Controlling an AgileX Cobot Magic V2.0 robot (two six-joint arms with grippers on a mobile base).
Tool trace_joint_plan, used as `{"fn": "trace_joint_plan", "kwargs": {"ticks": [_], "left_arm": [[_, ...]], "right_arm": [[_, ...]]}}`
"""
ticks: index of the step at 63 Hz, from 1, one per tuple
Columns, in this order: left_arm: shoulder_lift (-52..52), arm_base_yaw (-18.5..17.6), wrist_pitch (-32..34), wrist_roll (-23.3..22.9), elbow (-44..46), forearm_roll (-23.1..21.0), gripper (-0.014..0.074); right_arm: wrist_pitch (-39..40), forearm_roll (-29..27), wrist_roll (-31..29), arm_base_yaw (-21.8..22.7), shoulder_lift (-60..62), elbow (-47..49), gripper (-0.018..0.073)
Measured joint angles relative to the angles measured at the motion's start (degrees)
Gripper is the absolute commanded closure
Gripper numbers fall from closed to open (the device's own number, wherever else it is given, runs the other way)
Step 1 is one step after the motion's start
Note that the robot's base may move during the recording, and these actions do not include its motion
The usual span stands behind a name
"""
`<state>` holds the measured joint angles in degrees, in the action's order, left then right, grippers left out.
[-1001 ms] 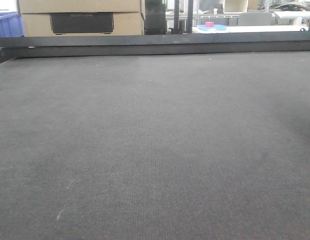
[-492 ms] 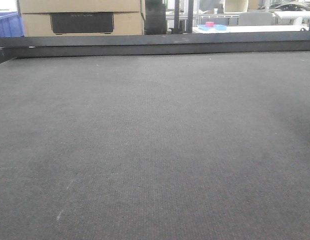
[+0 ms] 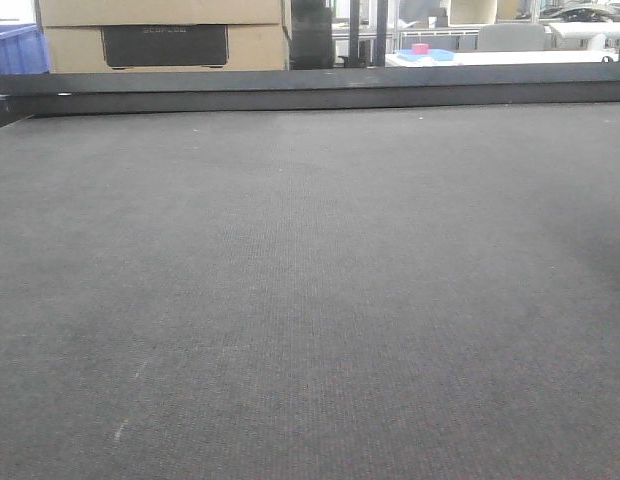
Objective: Place valve from conveyor to right shelf box
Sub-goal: 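Lift both held valves up off the conveyor belt, then drive the base to the steel shelf holding both valves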
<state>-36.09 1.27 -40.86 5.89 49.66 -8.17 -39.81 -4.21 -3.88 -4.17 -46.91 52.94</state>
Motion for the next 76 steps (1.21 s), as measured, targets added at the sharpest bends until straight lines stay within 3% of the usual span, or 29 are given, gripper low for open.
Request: {"fn": "trace_joint_plan", "kwargs": {"ticks": [76], "left_arm": [[0.2,0.0,0.1,0.0,0.0,0.0,0.0707]], "right_arm": [[0.4,-0.1,0.0,0.0,0.0,0.0,0.0722]]}}
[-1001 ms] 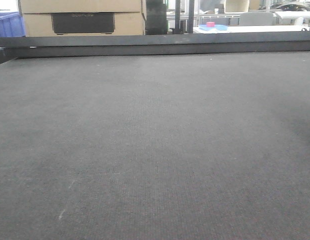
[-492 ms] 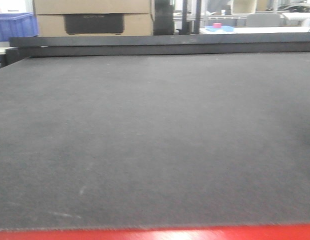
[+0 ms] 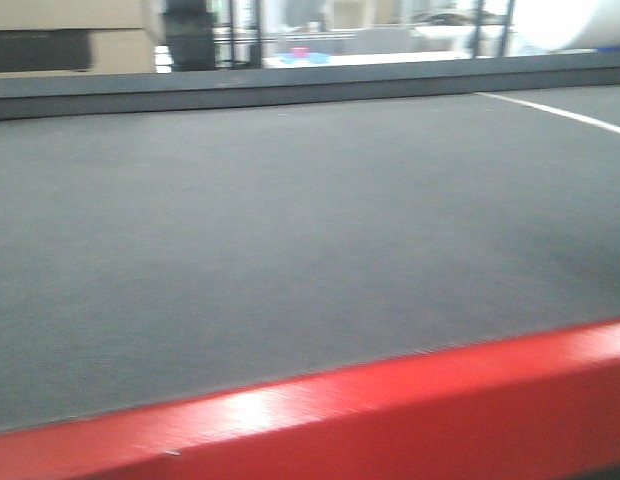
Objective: Place valve from conveyor to right shelf box
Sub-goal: 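Drive the base to the steel shelf holding both valves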
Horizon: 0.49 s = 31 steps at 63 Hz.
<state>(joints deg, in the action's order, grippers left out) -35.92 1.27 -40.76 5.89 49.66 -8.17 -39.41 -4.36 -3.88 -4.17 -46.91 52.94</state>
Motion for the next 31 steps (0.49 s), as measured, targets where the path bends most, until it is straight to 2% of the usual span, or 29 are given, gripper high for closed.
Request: {"fn": "trace_joint_plan", "kwargs": {"ticks": [31], "left_arm": [[0.0,0.0,0.0,0.0,0.0,0.0,0.0707]], "right_arm": [[0.0,0.0,0.0,0.0,0.0,0.0,0.0722]]}}
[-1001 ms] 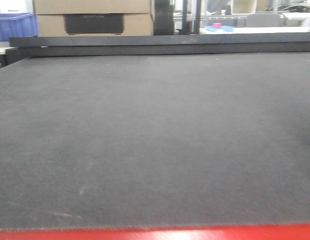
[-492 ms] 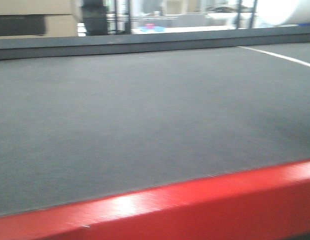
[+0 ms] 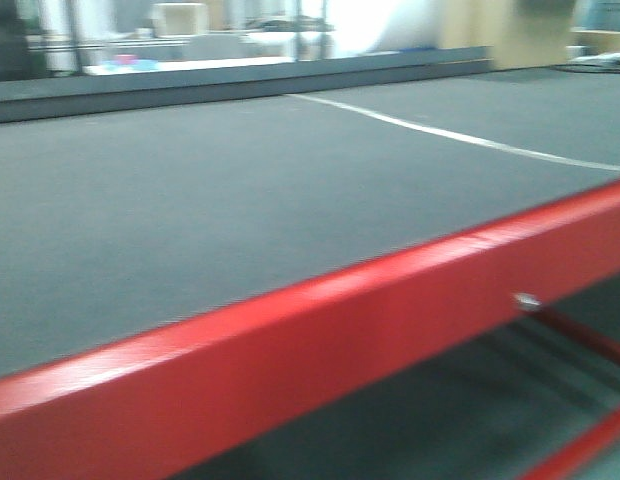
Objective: Place valve from conveyor to right shelf box
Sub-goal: 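Drive the base to the steel shelf holding both valves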
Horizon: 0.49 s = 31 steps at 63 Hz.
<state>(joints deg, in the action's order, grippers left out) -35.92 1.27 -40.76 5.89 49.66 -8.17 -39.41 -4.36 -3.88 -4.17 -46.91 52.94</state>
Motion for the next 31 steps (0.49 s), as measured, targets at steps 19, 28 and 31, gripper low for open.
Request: {"fn": "trace_joint_plan", "kwargs": {"ticks": [19,28,31], "left_arm": [[0.0,0.0,0.0,0.0,0.0,0.0,0.0707],[0.0,0.0,0.0,0.0,0.0,0.0,0.0707],[0.0,0.0,0.0,0.0,0.0,0.0,0.0707]], "right_arm": [[0.0,0.0,0.0,0.0,0.0,0.0,0.0722],[0.0,0.0,0.0,0.0,0.0,0.0,0.0722],[0.0,0.0,0.0,0.0,0.0,0.0,0.0722]]}}
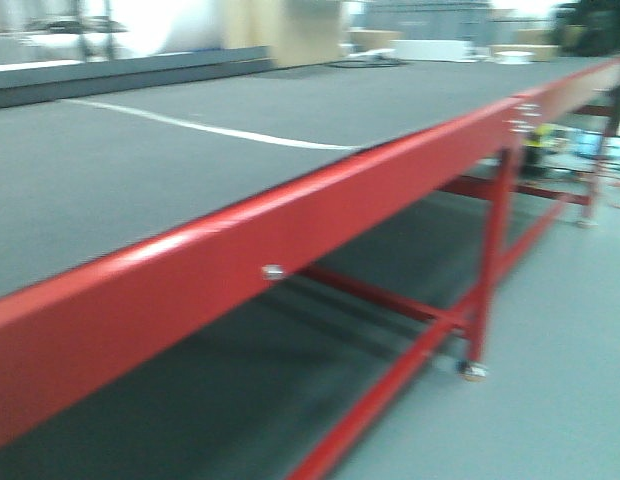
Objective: Place valve from conveyor to right shelf box
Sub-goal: 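Drive the base to the steel shelf holding both valves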
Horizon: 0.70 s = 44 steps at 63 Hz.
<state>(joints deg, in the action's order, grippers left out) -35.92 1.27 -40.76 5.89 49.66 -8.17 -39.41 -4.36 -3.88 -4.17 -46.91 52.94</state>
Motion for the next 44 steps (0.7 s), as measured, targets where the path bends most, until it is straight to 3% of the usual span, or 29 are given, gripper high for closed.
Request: {"fn": "trace_joint_plan", "kwargs": {"ticks": [44], "left_arm": [[0.0,0.0,0.0,0.0,0.0,-0.1,0.0707]], "right_arm": [[0.0,0.2,0.0,0.0,0.3,0.0,0.0722]]}}
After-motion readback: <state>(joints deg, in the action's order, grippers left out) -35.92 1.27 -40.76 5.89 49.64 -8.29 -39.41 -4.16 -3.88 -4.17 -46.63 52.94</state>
